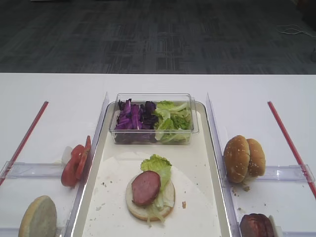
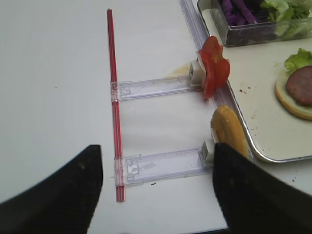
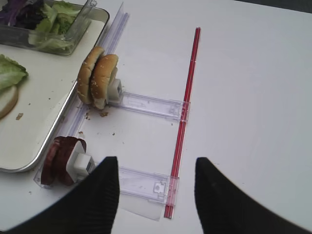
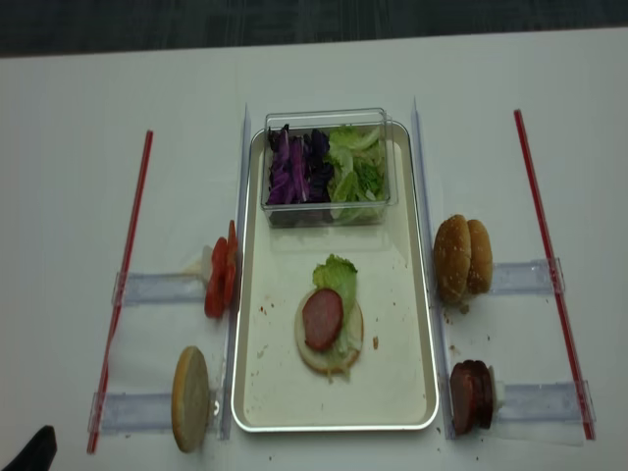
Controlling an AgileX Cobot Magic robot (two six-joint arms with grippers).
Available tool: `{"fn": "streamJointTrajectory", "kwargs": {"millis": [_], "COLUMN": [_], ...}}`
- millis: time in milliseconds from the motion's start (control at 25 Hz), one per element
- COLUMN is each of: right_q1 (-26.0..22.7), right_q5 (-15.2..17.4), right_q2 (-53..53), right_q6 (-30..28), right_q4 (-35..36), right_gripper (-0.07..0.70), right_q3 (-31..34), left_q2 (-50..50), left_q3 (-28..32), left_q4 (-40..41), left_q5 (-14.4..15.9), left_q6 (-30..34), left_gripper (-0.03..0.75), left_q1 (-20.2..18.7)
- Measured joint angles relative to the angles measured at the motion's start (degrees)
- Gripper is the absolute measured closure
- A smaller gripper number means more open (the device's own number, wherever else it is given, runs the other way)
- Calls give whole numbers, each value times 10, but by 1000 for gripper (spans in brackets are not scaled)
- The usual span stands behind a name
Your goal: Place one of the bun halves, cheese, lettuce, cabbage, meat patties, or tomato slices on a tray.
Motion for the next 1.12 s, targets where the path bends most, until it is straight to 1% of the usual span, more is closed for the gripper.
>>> {"fn": "streamJointTrajectory", "kwargs": {"millis": [560,760,960,1120], "right_q1": [0,-3,-29,-31], "right_q5": [0,0,0,0], "right_q2": [0,0,0,0], "right_q6": [0,23,25,26], "right_q4": [3,27,32,32], "right_gripper": [253,279,318,357], "right_q3": [0,0,0,0], "left_q2": [0,0,0,0], "left_q3": [0,0,0,0], "left_q4": [0,0,0,0], "left_q5": [0,0,0,0], "left_q6": [0,0,0,0], "left_gripper": [260,260,260,260], "left_q1": [0,0,0,0]}}
